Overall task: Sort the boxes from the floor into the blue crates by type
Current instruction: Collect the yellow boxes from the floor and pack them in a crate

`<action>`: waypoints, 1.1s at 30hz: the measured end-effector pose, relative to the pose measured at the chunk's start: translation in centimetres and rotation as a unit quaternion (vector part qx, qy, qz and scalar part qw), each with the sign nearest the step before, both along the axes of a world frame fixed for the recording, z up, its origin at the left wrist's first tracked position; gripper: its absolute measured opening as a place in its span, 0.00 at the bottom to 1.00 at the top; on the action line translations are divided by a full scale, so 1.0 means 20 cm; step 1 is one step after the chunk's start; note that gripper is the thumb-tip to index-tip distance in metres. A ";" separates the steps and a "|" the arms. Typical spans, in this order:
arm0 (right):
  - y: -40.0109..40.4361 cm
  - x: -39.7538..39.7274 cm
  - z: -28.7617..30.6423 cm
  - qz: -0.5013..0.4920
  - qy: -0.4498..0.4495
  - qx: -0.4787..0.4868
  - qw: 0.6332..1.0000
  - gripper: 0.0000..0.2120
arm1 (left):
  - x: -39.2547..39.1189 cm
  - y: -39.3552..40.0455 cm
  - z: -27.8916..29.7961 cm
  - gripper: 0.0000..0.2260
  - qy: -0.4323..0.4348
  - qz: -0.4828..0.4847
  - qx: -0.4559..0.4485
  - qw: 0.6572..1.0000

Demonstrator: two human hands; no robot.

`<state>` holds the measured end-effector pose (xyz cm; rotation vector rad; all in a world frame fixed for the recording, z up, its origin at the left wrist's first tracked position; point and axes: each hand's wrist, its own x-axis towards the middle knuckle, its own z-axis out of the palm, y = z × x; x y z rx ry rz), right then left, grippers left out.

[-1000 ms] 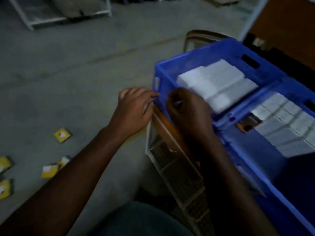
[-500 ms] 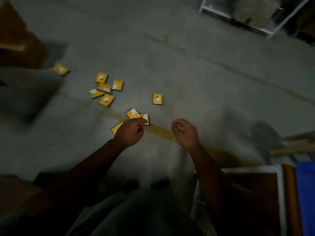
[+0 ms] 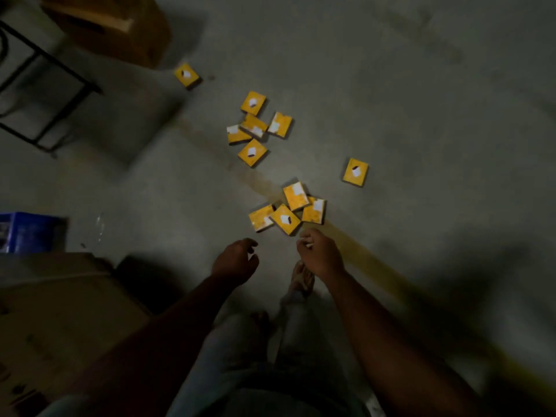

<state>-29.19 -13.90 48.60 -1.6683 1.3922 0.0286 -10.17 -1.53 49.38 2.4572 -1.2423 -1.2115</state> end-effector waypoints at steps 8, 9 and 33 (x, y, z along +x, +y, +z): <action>-0.41 0.42 -0.78 -0.074 -0.033 0.059 0.995 0.09 | 0.18 -0.50 -0.83 0.18 0.013 0.011 0.069 0.997; -0.44 0.47 -0.95 -0.080 -0.028 0.067 0.994 0.09 | 0.21 -0.54 -1.00 0.18 0.009 0.008 0.074 0.997; -0.39 0.39 -3.09 -0.044 0.105 -0.053 0.992 0.37 | 0.52 -0.86 -3.06 0.50 -0.118 0.045 0.285 0.950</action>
